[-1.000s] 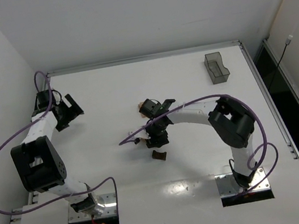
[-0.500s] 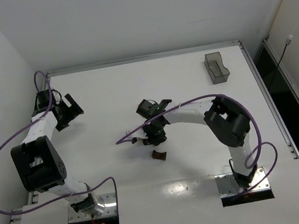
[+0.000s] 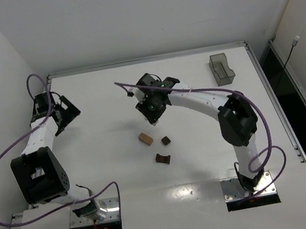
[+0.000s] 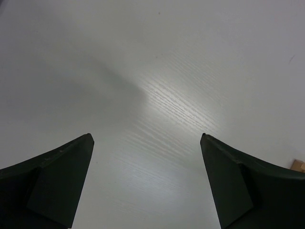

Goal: Build the wood block tower

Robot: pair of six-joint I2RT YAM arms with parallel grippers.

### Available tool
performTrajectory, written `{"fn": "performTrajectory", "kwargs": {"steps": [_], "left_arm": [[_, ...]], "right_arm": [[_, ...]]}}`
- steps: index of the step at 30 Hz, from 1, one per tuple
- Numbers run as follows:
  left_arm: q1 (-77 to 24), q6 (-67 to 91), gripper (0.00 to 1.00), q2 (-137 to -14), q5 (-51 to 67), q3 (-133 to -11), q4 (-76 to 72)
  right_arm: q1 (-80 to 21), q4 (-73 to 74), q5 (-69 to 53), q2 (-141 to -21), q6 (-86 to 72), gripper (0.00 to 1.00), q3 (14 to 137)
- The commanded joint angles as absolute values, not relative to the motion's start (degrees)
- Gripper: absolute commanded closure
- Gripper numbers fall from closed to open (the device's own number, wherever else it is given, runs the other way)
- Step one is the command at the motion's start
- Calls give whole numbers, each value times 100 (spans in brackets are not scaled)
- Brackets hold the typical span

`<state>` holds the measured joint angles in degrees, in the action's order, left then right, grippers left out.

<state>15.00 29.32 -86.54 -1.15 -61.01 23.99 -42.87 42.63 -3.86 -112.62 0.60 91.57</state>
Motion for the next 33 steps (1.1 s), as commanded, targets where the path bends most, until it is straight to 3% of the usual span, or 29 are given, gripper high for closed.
{"fn": "performTrajectory", "kwargs": {"steps": [1,10,33], "left_arm": [[1573,3217,6,-8411,-597,-6108,2408],[1573,3217,5,-8306,-598,-5977,2303],[1573,3164,5,-8639,-440,-6135,2303]], "right_arm": [[-4105,4860,88,-11549,-1774,100,9571],[-4104,4404,861,-11549,-2628,100,9439],[-4157,4148,993,-12524,-2997,100,10476]]}}
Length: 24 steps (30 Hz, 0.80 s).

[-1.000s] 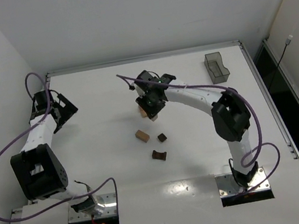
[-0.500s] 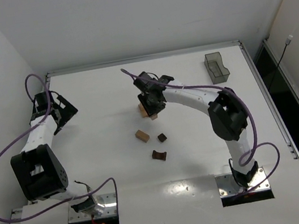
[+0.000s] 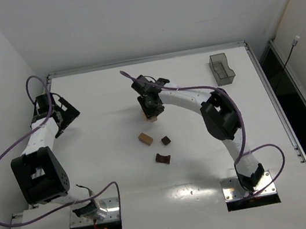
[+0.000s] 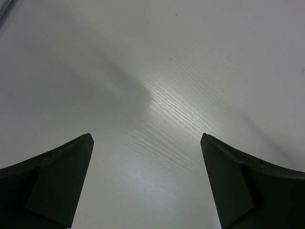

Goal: Build the wood block tower

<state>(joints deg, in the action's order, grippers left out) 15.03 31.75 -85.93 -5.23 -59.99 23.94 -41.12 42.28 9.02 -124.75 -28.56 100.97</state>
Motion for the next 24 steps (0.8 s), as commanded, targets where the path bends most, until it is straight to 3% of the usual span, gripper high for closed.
{"fn": "performTrajectory", "kwargs": {"steps": [1,24], "left_arm": [[1573,3164,5,-8640,-439,-6135,2303],[1573,3111,5,-8745,-334,-6135,2303]], "right_arm": [[-4105,4148,906,-12524,-2997,100,10546],[-4052,4148,853,-13025,-2997,100,10890]]}}
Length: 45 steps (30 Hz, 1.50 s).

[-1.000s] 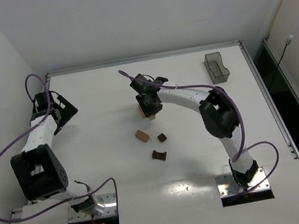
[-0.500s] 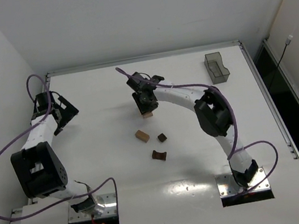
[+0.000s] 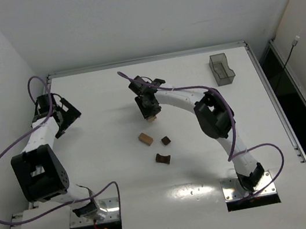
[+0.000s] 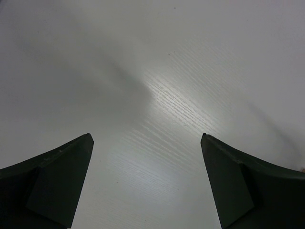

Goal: Build the wood block tower

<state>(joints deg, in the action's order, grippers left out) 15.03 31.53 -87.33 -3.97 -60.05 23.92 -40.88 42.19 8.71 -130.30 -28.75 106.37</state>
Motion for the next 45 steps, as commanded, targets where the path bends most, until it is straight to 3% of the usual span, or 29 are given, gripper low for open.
{"fn": "performTrajectory", "kwargs": {"steps": [1,31,39,45], "left_arm": [[1573,3111,5,-8745,-334,-6135,2303],[1573,3059,5,-8745,-229,-6135,2250],[1573,3059,5,-8798,-176,-6135,2250],[1573,3059,5,-8798,-176,-6135,2250]], "right_arm": [[-4052,4148,853,-13025,-2997,100,10942],[-3841,4096,984,-13342,-2997,100,11267],[-3788,4043,853,-13403,-2936,86,11268],[-3788,4043,791,-13456,-2874,62,11268]]}}
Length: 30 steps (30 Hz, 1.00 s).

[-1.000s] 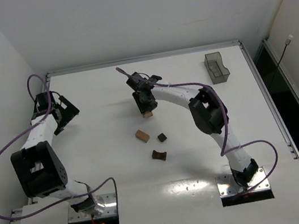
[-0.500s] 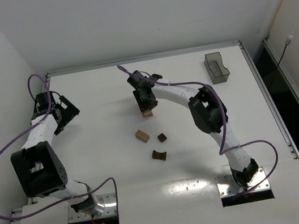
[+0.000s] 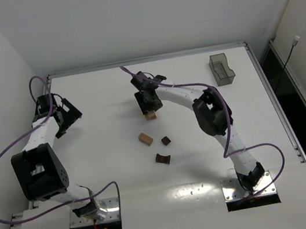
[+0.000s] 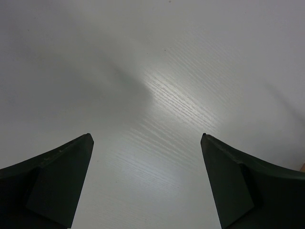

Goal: Build the wood block tower

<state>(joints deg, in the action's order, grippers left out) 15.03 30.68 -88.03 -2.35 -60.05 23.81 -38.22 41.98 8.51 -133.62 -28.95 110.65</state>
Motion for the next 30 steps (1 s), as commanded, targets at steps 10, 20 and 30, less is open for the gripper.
{"fn": "performTrajectory", "kwargs": {"steps": [10,20,30], "left_arm": [[1573,3059,5,-8798,-176,-6135,2197],[1512,2743,5,-8333,35,-5828,2145],[642,2285,5,-7761,-132,-5520,1881]], "right_arm": [[-3788,3990,598,-13281,-2628,36,11268],[-3841,2831,-96,-10989,-1102,25,9285],[-4016,2725,-1643,-9414,333,37,7858]]}}
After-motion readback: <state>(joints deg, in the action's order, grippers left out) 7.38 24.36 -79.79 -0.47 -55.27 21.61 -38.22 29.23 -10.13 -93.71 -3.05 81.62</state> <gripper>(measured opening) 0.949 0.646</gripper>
